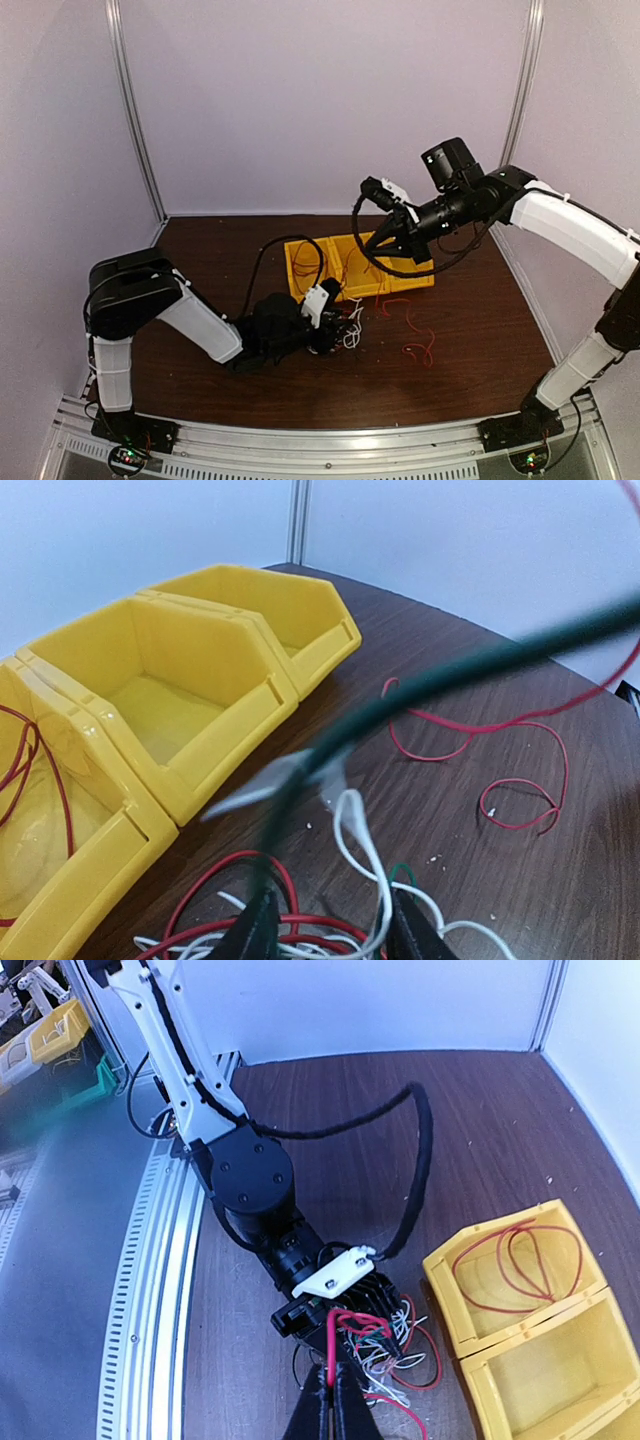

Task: Untangle the cables
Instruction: Untie one of the twisted cables from the tangled cable pile.

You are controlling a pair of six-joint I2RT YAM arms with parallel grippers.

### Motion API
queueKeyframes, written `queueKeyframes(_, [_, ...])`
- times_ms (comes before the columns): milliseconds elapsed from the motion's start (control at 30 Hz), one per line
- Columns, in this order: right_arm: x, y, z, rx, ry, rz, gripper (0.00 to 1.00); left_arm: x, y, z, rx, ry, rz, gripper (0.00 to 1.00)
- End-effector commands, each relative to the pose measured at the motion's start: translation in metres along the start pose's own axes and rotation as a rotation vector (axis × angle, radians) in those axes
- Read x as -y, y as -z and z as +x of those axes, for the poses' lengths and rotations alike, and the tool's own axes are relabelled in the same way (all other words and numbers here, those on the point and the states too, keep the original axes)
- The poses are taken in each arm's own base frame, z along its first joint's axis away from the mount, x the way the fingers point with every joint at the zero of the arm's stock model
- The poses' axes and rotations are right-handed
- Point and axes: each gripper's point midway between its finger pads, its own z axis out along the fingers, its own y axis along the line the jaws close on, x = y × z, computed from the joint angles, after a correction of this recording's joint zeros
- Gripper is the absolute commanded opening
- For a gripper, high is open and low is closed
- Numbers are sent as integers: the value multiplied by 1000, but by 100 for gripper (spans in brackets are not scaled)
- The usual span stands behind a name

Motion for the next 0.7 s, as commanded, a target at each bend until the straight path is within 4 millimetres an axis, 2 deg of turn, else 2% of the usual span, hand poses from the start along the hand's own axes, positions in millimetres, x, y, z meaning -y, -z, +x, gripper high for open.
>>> queueKeyframes(0, [-22, 45, -53, 105, 119, 35, 0, 6, -6, 5, -11, -14, 25, 35])
queueKeyframes(133, [-27, 75, -82, 167, 169, 89, 0, 5, -5, 6, -13, -8, 22, 32])
queueKeyframes(300, [-24, 108, -96, 217, 198, 175, 0, 5, -4, 6, -12, -1, 22, 29])
queueKeyframes(400, [-20, 116, -90, 221, 188, 205, 0, 8, 1, 2, 6, -7, 30, 30])
queueKeyframes(667, [-15, 138, -66, 213, 160, 292, 0, 30, 30, -38, 79, -18, 84, 46])
